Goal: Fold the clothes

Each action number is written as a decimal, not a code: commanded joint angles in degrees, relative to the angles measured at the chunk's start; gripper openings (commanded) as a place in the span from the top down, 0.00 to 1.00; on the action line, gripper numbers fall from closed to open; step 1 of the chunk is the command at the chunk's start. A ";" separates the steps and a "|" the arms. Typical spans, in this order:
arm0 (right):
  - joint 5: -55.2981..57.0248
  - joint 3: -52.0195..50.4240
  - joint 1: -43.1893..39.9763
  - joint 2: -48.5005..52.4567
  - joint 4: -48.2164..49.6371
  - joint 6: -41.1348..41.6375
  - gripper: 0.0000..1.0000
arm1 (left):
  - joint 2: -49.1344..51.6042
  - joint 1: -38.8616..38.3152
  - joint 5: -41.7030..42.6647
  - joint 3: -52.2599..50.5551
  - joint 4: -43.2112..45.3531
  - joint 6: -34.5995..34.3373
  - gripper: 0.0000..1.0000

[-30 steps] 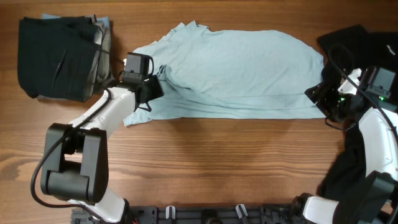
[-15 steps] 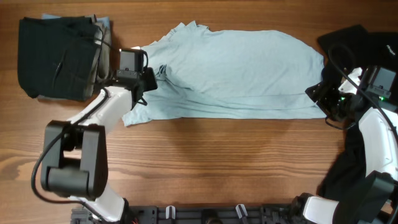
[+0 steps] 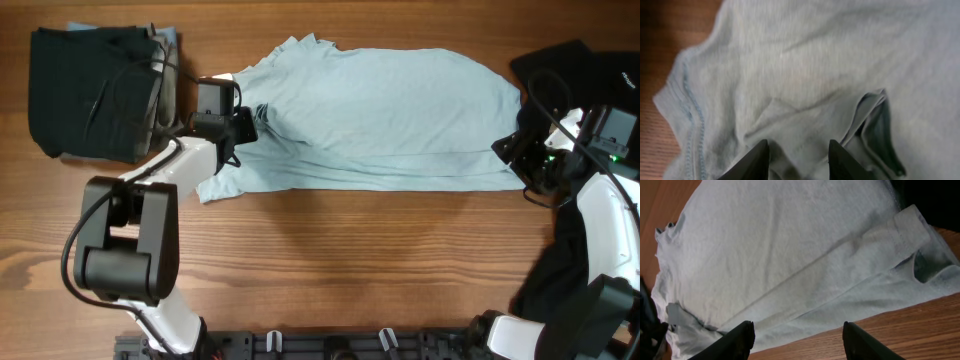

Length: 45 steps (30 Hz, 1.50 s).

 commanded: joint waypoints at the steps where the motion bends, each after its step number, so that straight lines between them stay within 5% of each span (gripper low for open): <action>1: 1.11 0.72 0.20 0.20 0.37 -0.98 0.39 | 1.20 0.24 0.76 0.66 -0.79 1.14 0.61; 8: 1.09 0.72 0.20 0.20 0.37 -0.96 0.39 | 1.20 0.26 0.74 0.66 -3.13 1.16 0.57; 11: 1.09 0.72 0.20 0.20 0.44 -0.96 0.39 | 1.20 0.26 0.76 0.66 -1.49 1.14 0.83; 16: 1.09 0.72 0.20 0.20 0.50 -0.96 0.39 | 1.20 0.24 0.81 0.66 0.63 0.90 0.96; 45: 1.11 0.72 0.20 0.20 1.20 -0.96 0.39 | 1.05 0.24 1.81 2.38 11.72 -3.85 0.96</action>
